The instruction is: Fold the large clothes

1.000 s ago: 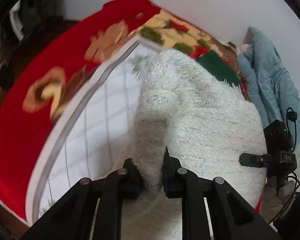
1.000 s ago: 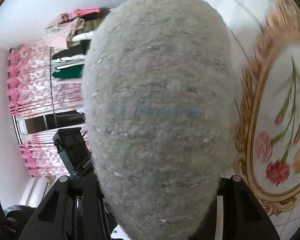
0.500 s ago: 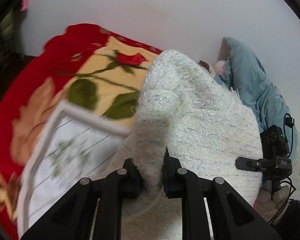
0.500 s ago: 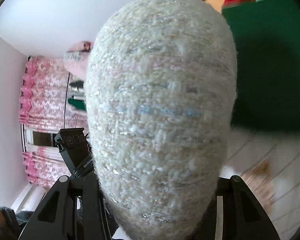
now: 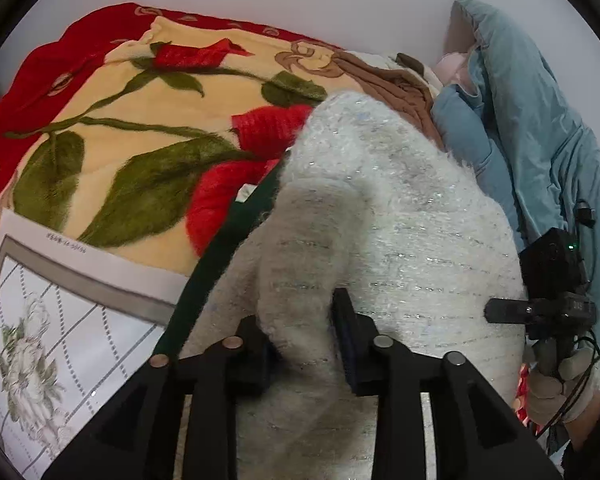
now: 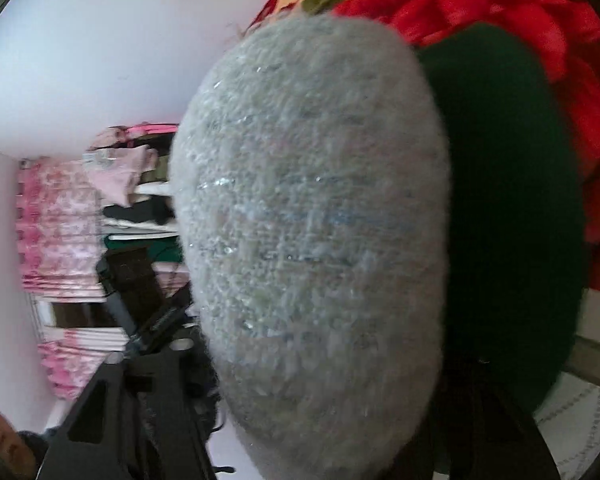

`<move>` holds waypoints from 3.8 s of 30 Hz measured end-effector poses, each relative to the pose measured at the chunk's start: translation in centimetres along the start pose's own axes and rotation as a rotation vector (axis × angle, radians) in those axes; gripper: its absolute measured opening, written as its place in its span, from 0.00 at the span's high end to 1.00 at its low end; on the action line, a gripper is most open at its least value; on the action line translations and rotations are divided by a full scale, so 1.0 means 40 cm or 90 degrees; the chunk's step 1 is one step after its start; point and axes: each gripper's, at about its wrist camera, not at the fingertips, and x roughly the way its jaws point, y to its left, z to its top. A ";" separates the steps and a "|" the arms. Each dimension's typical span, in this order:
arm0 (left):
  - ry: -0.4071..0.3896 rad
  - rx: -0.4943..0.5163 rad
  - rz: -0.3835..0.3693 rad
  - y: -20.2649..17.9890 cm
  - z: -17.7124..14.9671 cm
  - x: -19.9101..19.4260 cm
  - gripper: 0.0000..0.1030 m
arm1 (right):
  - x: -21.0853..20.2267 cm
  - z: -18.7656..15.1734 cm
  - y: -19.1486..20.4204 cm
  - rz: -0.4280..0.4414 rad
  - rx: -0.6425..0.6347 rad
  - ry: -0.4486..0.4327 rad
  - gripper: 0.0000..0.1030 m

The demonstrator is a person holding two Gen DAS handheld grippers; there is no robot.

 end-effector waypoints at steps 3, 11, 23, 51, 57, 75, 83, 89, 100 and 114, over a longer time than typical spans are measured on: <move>-0.017 0.008 0.044 -0.013 -0.006 -0.038 0.57 | -0.015 -0.068 0.063 -0.122 -0.028 -0.026 0.16; -0.093 0.065 0.203 -0.084 -0.067 -0.206 0.01 | 0.003 -0.245 0.342 -0.543 -0.156 -0.156 0.00; -0.134 0.079 0.227 -0.200 -0.218 -0.566 0.00 | -0.037 -0.637 0.682 -0.701 -0.140 -0.299 0.00; -0.262 0.129 0.192 -0.390 -0.609 -1.495 0.00 | -0.341 -1.639 1.641 -0.715 -0.229 -0.544 0.00; -0.285 0.117 0.197 -0.401 -0.658 -1.551 0.00 | -0.376 -1.732 1.681 -0.690 -0.245 -0.556 0.00; -0.296 0.101 0.217 -0.402 -0.729 -1.591 0.00 | -0.400 -1.808 1.697 -0.680 -0.272 -0.549 0.00; -0.302 0.103 0.218 -0.409 -0.740 -1.606 0.00 | -0.412 -1.799 1.712 -0.670 -0.281 -0.546 0.00; -0.303 0.106 0.218 -0.413 -0.743 -1.609 0.00 | -0.407 -1.805 1.712 -0.672 -0.287 -0.544 0.00; -0.306 0.104 0.221 -0.414 -0.754 -1.626 0.00 | -0.407 -1.804 1.717 -0.672 -0.290 -0.546 0.00; -0.305 0.107 0.224 -0.410 -0.756 -1.628 0.00 | -0.413 -1.810 1.719 -0.674 -0.289 -0.545 0.00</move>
